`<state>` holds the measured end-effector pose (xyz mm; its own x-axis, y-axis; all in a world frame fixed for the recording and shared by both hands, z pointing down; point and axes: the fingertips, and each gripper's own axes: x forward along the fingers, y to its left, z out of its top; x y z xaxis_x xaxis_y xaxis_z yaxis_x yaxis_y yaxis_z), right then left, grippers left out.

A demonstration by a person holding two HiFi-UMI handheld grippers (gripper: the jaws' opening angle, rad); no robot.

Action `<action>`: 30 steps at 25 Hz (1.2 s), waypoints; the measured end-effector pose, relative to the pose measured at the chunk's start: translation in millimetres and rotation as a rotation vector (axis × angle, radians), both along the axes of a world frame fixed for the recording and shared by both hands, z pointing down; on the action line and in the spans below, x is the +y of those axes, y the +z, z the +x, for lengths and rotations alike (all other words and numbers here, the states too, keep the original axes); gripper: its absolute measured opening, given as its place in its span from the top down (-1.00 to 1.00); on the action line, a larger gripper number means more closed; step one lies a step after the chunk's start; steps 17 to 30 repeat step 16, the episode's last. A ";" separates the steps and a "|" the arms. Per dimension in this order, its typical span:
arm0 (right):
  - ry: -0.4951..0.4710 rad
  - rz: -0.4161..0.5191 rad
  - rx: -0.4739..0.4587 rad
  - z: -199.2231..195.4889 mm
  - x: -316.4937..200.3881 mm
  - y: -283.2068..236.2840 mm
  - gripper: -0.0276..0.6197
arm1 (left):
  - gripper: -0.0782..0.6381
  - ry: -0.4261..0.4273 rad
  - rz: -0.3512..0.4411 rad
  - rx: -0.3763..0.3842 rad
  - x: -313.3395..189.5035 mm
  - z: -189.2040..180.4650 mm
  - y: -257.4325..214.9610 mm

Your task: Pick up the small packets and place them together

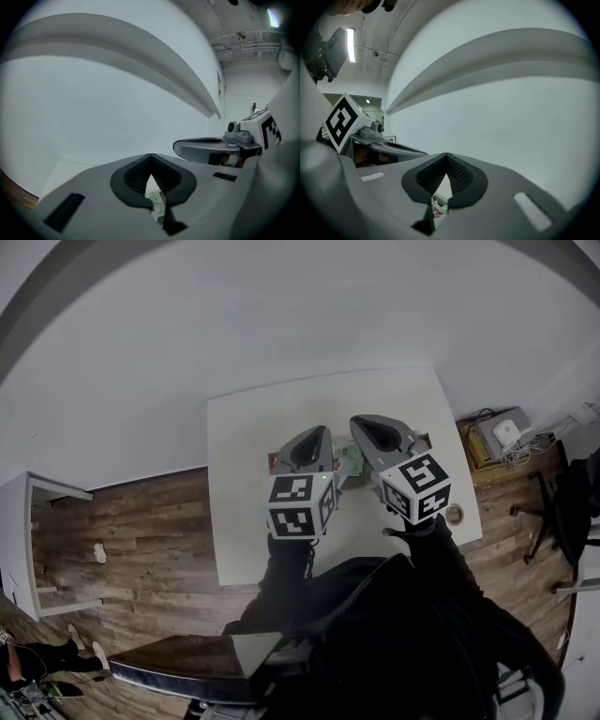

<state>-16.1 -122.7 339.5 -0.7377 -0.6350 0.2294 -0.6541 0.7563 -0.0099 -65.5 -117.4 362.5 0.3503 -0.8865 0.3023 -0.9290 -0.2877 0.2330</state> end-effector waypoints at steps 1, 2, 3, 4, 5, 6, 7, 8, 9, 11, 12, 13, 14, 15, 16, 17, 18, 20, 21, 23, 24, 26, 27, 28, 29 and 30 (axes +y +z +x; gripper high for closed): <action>0.001 -0.001 -0.001 0.3 -0.5 0.5 0.91 | 0.78 0.000 -0.001 -0.001 -0.3 -0.3 0.3; 0.002 -0.002 -0.002 0.2 -0.5 0.9 0.91 | 0.78 -0.001 -0.001 -0.003 -0.3 -0.9 0.5; 0.001 -0.002 -0.003 -0.4 0.1 1.2 0.91 | 0.78 -0.002 -0.001 -0.004 0.2 -1.7 0.5; -0.001 -0.001 -0.003 -1.3 1.1 1.3 0.91 | 0.78 -0.003 -0.001 -0.004 1.0 -2.5 0.4; -0.003 0.000 -0.002 -2.6 2.2 1.3 0.91 | 0.78 -0.003 0.000 -0.004 1.9 -3.7 0.3; -0.003 0.000 -0.001 -4.2 3.0 1.5 0.91 | 0.78 -0.003 0.000 -0.003 2.7 -5.3 0.3; -0.004 0.000 -0.001 -5.9 3.5 2.0 0.91 | 0.78 -0.004 -0.001 -0.002 3.4 -7.2 0.4; -0.006 -0.002 -0.002 -7.5 3.8 2.8 0.91 | 0.78 -0.007 -0.002 -0.001 4.0 -9.1 0.9; -0.010 -0.005 -0.002 -8.2 3.9 3.9 0.91 | 0.78 -0.011 -0.004 -0.001 4.6 -10.2 1.6; -0.016 -0.007 0.001 -6.8 3.7 5.5 0.91 | 0.78 -0.017 -0.007 0.000 5.0 -8.9 2.7; -0.019 -0.006 0.003 -5.3 3.4 5.4 0.91 | 0.78 -0.019 -0.007 0.000 4.7 -7.4 2.3; -0.020 -0.006 0.006 -3.7 3.3 4.8 0.91 | 0.78 -0.020 -0.006 -0.002 4.4 -6.1 1.4; -0.020 -0.006 0.007 -2.3 3.6 4.2 0.91 | 0.78 -0.021 -0.005 -0.003 4.6 -4.9 0.5; -0.020 -0.007 0.008 -1.1 4.3 3.8 0.91 | 0.78 -0.022 -0.004 -0.003 5.2 -3.8 -0.4; -0.020 -0.008 0.009 0.1 5.2 3.3 0.91 | 0.78 -0.022 -0.004 -0.004 5.8 -2.7 -1.3; -0.020 -0.008 0.009 0.1 5.2 3.3 0.91 | 0.78 -0.022 -0.004 -0.004 5.8 -2.7 -1.3; -0.020 -0.008 0.009 0.1 5.2 3.3 0.91 | 0.78 -0.022 -0.004 -0.004 5.8 -2.7 -1.3; -0.020 -0.008 0.009 0.1 5.2 3.3 0.91 | 0.78 -0.022 -0.004 -0.004 5.8 -2.7 -1.3; -0.020 -0.008 0.009 0.1 5.2 3.3 0.91 | 0.78 -0.022 -0.004 -0.004 5.8 -2.7 -1.3; -0.020 -0.008 0.009 0.1 5.2 3.3 0.91 | 0.78 -0.022 -0.004 -0.004 5.8 -2.7 -1.3; -0.020 -0.008 0.009 0.1 5.2 3.3 0.91 | 0.78 -0.022 -0.004 -0.004 5.8 -2.7 -1.3; -0.020 -0.008 0.009 0.1 5.2 3.3 0.91 | 0.78 -0.022 -0.004 -0.004 5.8 -2.7 -1.3; -0.020 -0.008 0.009 0.1 5.2 3.3 0.91 | 0.78 -0.022 -0.004 -0.004 5.8 -2.7 -1.3; -0.020 -0.008 0.009 0.1 5.2 3.3 0.91 | 0.78 -0.022 -0.004 -0.004 5.8 -2.7 -1.3; -0.020 -0.008 0.009 0.1 5.2 3.3 0.91 | 0.78 -0.022 -0.004 -0.004 5.8 -2.7 -1.3; -0.020 -0.008 0.009 0.1 5.2 3.3 0.91 | 0.78 -0.022 -0.004 -0.004 5.8 -2.7 -1.3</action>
